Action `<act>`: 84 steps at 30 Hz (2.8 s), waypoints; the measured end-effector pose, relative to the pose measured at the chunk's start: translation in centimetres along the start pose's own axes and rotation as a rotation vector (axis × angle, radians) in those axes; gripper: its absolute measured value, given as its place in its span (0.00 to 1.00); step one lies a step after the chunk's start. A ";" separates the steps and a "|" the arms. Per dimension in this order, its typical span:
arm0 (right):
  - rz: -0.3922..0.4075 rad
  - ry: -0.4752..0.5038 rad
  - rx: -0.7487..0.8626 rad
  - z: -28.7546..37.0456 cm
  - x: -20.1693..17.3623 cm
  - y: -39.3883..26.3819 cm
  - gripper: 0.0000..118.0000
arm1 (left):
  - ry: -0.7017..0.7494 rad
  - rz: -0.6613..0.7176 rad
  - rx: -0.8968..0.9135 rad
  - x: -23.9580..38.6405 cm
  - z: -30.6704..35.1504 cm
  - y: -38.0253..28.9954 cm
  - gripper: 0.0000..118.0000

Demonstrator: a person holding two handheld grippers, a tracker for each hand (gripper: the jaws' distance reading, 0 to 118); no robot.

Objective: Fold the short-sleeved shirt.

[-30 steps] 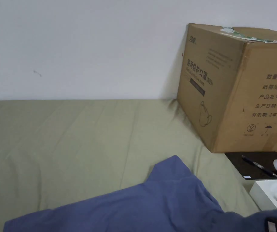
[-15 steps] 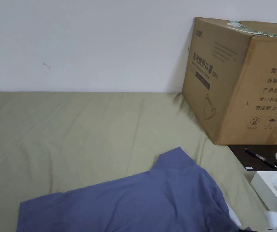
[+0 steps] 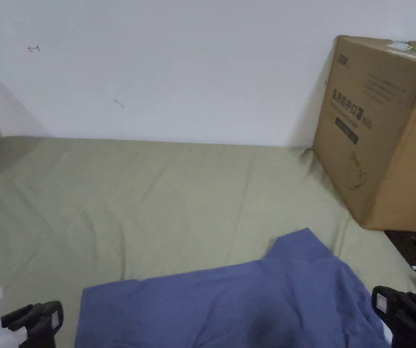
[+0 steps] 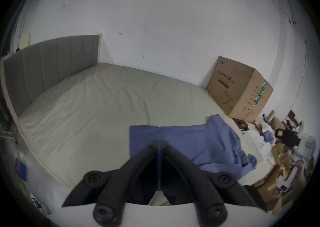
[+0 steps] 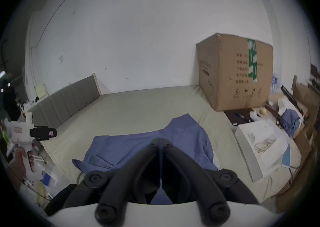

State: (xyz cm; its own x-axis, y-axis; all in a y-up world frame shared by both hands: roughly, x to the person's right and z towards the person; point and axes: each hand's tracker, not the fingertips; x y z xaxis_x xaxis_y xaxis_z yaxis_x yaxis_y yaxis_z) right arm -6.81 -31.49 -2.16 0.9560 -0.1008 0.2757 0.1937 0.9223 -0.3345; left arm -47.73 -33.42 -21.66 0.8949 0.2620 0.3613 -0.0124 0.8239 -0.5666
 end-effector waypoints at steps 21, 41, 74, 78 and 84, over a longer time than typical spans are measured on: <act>-0.022 0.066 -0.117 -6.9 0.6 -0.5 0.00 | 0.081 0.110 -0.631 -7.8 -31.3 5.9 0.99; -0.070 0.087 -0.203 -10.1 2.3 -3.2 0.00 | 0.044 -0.296 -0.648 -2.1 -32.0 1.7 0.02; -0.275 0.024 -0.654 -32.1 19.7 6.4 0.01 | 0.081 -0.125 -0.400 -2.6 -25.3 5.7 0.02; -0.190 0.052 -0.536 -23.8 19.1 11.1 0.01 | 0.030 -0.149 -0.311 -0.8 -20.4 10.0 0.02; -0.228 0.053 -0.323 -11.4 17.3 19.3 0.01 | -0.010 -0.204 -0.151 1.6 -12.3 19.2 0.02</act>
State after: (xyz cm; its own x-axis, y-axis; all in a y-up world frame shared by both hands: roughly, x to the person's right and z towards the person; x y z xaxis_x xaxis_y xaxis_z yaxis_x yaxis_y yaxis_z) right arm 16.01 -19.72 -14.13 0.8886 -0.3165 0.3321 0.4541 0.7099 -0.5384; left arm -41.00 -23.41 -41.06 0.8675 0.1041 0.4864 0.2350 0.7761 -0.5852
